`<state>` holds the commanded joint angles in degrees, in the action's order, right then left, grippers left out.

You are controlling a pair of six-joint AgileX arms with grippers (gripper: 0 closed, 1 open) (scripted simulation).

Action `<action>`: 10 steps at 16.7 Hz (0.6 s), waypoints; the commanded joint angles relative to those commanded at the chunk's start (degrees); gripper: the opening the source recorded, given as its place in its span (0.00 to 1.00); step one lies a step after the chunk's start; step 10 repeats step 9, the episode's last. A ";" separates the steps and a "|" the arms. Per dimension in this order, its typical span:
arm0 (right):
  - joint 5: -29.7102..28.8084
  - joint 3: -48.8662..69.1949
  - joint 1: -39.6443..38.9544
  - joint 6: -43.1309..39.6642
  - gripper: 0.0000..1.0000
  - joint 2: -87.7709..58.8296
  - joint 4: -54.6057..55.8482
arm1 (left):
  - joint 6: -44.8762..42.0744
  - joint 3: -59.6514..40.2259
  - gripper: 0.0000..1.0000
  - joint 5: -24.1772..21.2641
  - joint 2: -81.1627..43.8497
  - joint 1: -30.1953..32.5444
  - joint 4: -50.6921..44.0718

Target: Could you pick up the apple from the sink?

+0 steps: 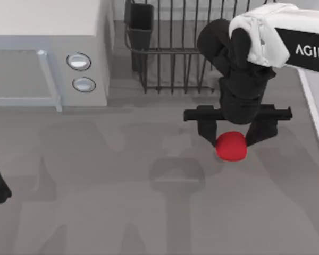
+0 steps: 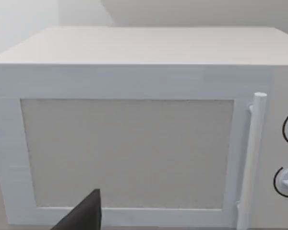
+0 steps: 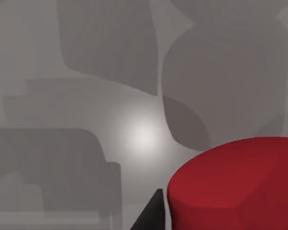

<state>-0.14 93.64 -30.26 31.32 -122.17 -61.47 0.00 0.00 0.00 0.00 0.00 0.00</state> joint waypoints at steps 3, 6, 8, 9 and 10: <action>0.00 0.00 0.00 0.00 0.98 0.00 0.00 | 0.00 0.00 1.00 0.00 0.00 0.00 0.00; 0.00 0.00 0.00 0.00 1.00 0.00 0.00 | 0.00 0.00 1.00 0.00 0.00 0.00 0.00; 0.00 0.00 0.00 0.00 1.00 0.00 0.00 | 0.00 0.00 1.00 0.00 0.00 0.00 0.00; 0.00 0.00 0.00 0.00 1.00 0.00 0.00 | 0.00 0.00 1.00 0.00 0.00 0.00 0.00; 0.00 0.00 0.00 0.00 1.00 0.00 0.00 | 0.00 0.00 1.00 0.00 0.00 0.00 0.00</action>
